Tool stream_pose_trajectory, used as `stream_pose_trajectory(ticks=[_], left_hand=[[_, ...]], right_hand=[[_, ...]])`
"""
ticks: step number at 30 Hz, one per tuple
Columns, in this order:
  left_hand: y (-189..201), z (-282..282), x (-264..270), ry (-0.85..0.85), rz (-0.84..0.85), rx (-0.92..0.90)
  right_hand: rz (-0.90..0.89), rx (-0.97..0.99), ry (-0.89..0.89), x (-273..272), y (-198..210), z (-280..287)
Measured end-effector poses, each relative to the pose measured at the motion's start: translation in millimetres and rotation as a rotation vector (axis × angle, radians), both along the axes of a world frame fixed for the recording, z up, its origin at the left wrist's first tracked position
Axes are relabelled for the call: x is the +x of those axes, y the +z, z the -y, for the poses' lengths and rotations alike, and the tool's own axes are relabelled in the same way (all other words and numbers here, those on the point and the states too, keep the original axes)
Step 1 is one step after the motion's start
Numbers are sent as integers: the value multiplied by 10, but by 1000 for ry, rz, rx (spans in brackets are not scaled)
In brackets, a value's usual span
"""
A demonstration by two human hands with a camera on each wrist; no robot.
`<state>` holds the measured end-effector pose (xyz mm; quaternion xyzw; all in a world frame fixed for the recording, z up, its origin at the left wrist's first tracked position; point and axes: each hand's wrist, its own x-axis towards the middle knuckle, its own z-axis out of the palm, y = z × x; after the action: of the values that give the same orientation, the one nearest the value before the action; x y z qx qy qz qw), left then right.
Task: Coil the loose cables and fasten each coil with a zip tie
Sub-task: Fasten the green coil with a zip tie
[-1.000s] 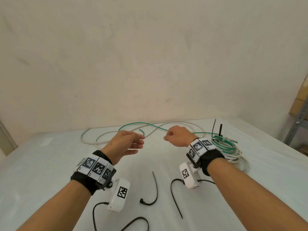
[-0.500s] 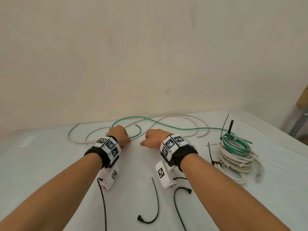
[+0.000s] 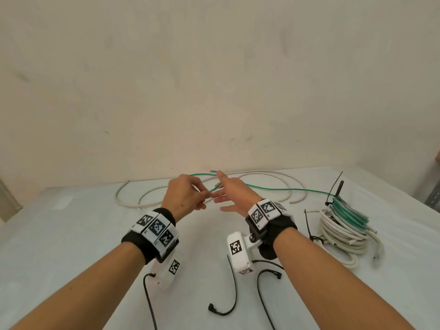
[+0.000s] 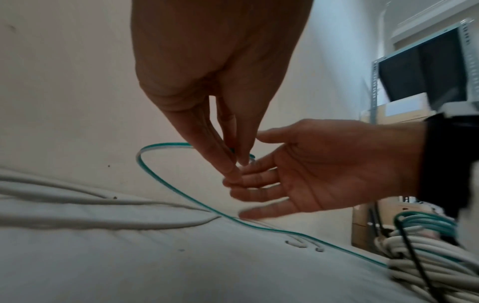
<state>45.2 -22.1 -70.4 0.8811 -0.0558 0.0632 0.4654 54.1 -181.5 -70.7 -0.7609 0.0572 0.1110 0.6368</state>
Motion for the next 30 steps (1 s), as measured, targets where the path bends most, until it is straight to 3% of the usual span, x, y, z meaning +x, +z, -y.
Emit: stream_pose_trajectory(ticks=[3,7,10,13,17,21,23,25,30], left_hand=[[82,4,-199,-70,16,17],[141,-96,-328,-28,9,142],[171,-194,-395,-62,-120,177],[231,-252,-499,-96,-240,34],[323,-287,-546,-22,-200,-160],[469,-251,-618,-107,-188,-626],[549,-193,-660,-89,-116,-737],[577,-126,-683,-49,-4,-674],[610,-128,-709,-1,217,-314]], right_hand=[[116,114,-40,-88,103,0],[219,200,-28,-268,233,-5],[225,385,-38,-414,350,35],[194,461,-65,-535,436,114],[173,487,-119,-639,481,215],[152,393,-24,-759,484,219],[137,355,24,-807,481,171],[123,322,27,-827,489,125],[151,112,91,-828,592,54]])
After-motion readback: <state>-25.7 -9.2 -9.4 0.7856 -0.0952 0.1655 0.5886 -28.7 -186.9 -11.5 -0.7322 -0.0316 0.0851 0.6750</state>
